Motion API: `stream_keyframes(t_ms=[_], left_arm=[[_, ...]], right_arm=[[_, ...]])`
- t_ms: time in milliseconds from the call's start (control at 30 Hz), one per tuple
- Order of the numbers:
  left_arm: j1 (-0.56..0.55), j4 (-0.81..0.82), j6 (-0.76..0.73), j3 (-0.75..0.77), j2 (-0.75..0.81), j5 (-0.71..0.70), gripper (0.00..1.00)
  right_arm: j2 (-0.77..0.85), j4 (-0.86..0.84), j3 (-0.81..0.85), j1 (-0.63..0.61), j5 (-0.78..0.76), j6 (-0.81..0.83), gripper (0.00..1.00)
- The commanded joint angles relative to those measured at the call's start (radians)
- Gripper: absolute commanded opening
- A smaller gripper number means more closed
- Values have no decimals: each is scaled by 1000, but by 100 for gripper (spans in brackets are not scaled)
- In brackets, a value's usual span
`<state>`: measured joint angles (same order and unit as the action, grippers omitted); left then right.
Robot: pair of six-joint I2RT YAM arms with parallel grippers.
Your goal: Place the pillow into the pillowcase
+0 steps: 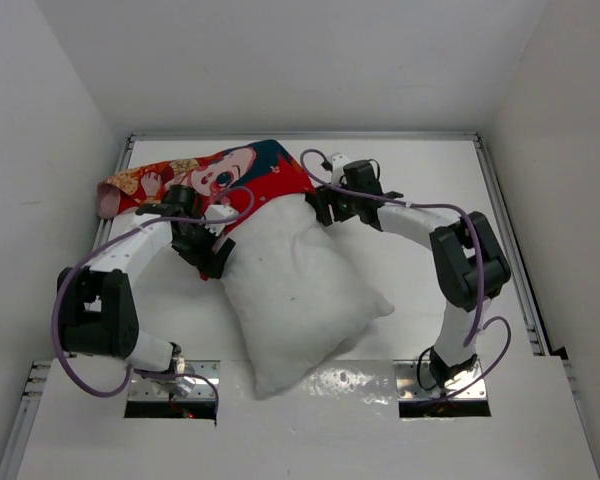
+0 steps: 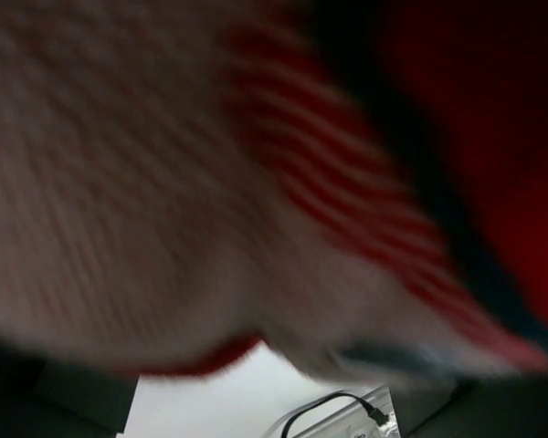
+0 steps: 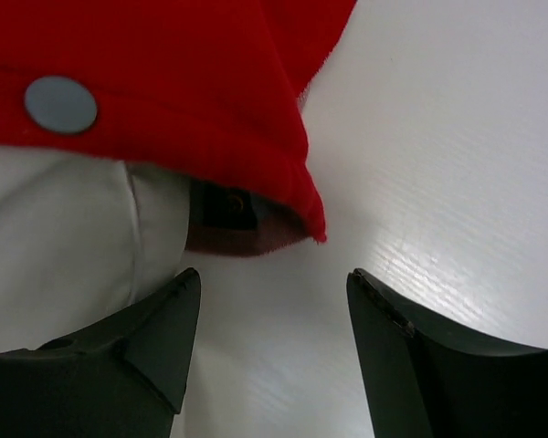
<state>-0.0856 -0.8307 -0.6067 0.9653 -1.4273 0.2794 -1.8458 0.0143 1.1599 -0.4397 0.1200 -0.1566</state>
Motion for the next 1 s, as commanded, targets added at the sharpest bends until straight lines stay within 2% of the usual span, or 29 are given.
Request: stream_keyframes(t_ms=[0,100,167,233,267,300,333,367,400,433,467,533,633,733,800,833,867,933,967], left_arm=[[4,42,44,39,-25,7,90],[4,77,47,20,-38,-6,88],[4,105,70,9,-61,-61,75],[7,139,84,-7,-82,-92,58],[9,145,87,-10,-88,-92,44],[9,146,93,-5,-93,-85,34],[9,143,94,1,-99,-57,13],[10,137,96,9,-98,-42,3],[10,119,96,27,-96,-31,0],[12,101,85,38,-85,-10,0],[20,55,70,64,-79,4,0],[43,7,19,91,-39,38,0],[73,-97,-33,179,20,63,0],[118,-226,-57,373,45,92,0],[135,-266,-45,462,38,101,0],[145,-293,-30,562,28,113,0],[158,-312,5,620,-7,153,0],[211,-397,50,877,-79,222,0],[234,-445,79,983,-187,318,0]], right_arm=[[-47,-164,27,-2,42,20,65],[-105,-236,40,-2,44,-14,65],[-151,-275,44,-1,17,-40,65],[-187,-306,73,2,0,-52,64],[-220,-318,83,2,-3,-61,63],[-231,-347,89,4,-2,-69,56],[-239,-368,89,2,7,-81,47],[-239,-394,81,4,10,-89,39],[-231,-469,48,4,13,-93,15],[-221,-514,22,4,0,-109,4],[-187,-610,-8,4,-12,-119,0],[-144,-668,-77,4,-10,-124,0],[-31,-590,-100,9,68,-132,0],[142,-338,-97,10,283,-167,0],[195,-225,-74,10,372,-185,0],[213,-109,-53,12,424,-193,0],[229,-53,16,19,548,-202,0],[229,77,108,36,672,-279,0],[221,82,200,71,801,-338,0]])
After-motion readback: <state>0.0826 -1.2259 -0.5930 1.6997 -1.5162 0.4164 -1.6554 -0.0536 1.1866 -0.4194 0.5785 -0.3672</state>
